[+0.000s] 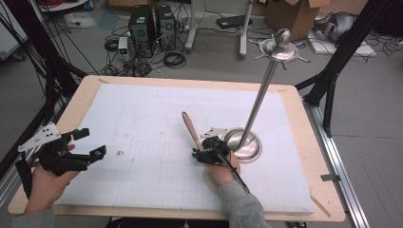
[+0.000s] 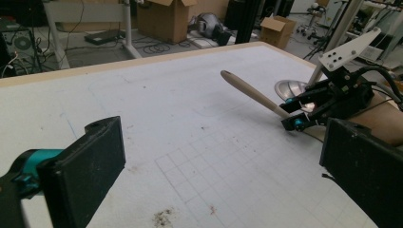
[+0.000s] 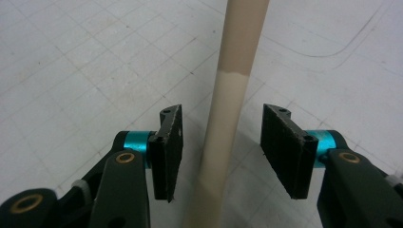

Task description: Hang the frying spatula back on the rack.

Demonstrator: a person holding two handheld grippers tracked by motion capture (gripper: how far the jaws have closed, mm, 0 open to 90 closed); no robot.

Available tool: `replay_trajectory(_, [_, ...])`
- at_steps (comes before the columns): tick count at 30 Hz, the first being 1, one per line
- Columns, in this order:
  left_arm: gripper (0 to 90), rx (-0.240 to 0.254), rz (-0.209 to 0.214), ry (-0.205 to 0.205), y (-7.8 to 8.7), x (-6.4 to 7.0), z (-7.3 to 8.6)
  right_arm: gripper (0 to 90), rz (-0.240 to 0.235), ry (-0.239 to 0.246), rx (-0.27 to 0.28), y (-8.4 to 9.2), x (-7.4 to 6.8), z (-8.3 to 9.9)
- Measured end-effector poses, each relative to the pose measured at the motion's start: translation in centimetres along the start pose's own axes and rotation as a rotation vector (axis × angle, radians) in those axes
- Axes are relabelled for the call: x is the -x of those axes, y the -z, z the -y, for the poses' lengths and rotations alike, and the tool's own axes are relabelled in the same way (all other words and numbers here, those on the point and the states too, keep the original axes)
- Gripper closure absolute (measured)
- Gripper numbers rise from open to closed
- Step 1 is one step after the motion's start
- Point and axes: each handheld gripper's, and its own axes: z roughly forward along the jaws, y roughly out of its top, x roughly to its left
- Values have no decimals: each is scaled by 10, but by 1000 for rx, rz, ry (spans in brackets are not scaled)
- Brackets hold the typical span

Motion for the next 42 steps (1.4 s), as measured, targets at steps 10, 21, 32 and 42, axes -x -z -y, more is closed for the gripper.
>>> replay_trajectory(10, [18,3,-2,2,1,0,0,593,16,11,19,1,-4,3])
replay_trajectory(21, [18,0,-2,2,1,0,0,716,16,17,26,3,-6,5])
replay_trajectory(32, [18,2,-4,3,1,-1,0,750,-28,-14,25,4,-3,5])
replay_trajectory(42, [18,2,-3,5,1,-1,1,781,-65,-6,19,4,-3,5])
